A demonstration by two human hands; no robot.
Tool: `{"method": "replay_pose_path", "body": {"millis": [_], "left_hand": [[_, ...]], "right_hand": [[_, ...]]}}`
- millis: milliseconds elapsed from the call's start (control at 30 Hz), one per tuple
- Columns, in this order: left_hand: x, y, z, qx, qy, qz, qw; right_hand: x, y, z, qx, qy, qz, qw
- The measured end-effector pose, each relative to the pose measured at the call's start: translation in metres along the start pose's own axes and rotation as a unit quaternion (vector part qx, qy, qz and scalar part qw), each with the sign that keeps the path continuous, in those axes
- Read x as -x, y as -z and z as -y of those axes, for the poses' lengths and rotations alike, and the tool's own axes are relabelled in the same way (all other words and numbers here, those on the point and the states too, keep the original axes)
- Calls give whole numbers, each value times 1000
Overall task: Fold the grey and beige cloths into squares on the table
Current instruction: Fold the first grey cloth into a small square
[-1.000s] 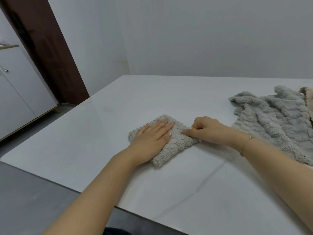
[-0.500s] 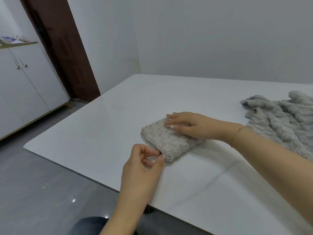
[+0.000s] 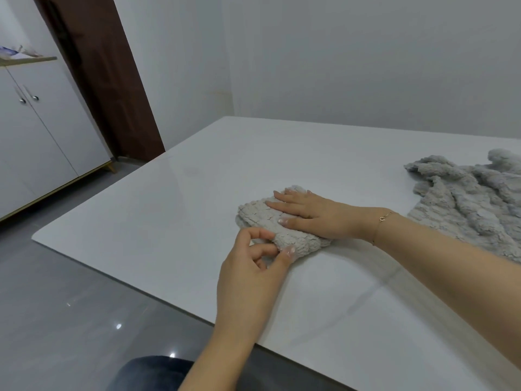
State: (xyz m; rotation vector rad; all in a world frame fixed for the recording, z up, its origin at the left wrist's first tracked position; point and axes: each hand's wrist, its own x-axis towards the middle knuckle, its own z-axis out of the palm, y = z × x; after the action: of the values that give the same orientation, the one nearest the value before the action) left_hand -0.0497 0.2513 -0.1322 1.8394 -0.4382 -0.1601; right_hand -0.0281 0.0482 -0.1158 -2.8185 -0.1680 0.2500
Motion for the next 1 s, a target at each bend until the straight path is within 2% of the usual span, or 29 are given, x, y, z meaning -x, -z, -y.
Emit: {"method": "replay_pose_path", "body": {"millis": [133, 333, 467, 733, 833, 933, 1000], "left_hand": [[1, 4, 1, -29, -10, 34, 999], [-5, 1, -3, -70, 8, 39, 997], [-2, -6, -7, -183, -33, 50, 981], [20, 0, 8, -224, -98, 9, 970], [18, 10, 2, -228, -87, 37, 969], [0, 15, -20, -249, -126, 0, 960], [-16, 12, -33, -267, -175, -41, 947]], "right_hand": [[2, 1, -1, 5, 1, 8, 1000], [3, -1, -3, 21, 4, -5, 1000], [5, -6, -5, 37, 10, -25, 999], [8, -6, -6, 34, 22, -48, 998], [14, -5, -8, -57, 25, -128, 990], [34, -1, -16, -194, -8, -229, 954], [49, -2, -19, -164, -18, -230, 959]]}}
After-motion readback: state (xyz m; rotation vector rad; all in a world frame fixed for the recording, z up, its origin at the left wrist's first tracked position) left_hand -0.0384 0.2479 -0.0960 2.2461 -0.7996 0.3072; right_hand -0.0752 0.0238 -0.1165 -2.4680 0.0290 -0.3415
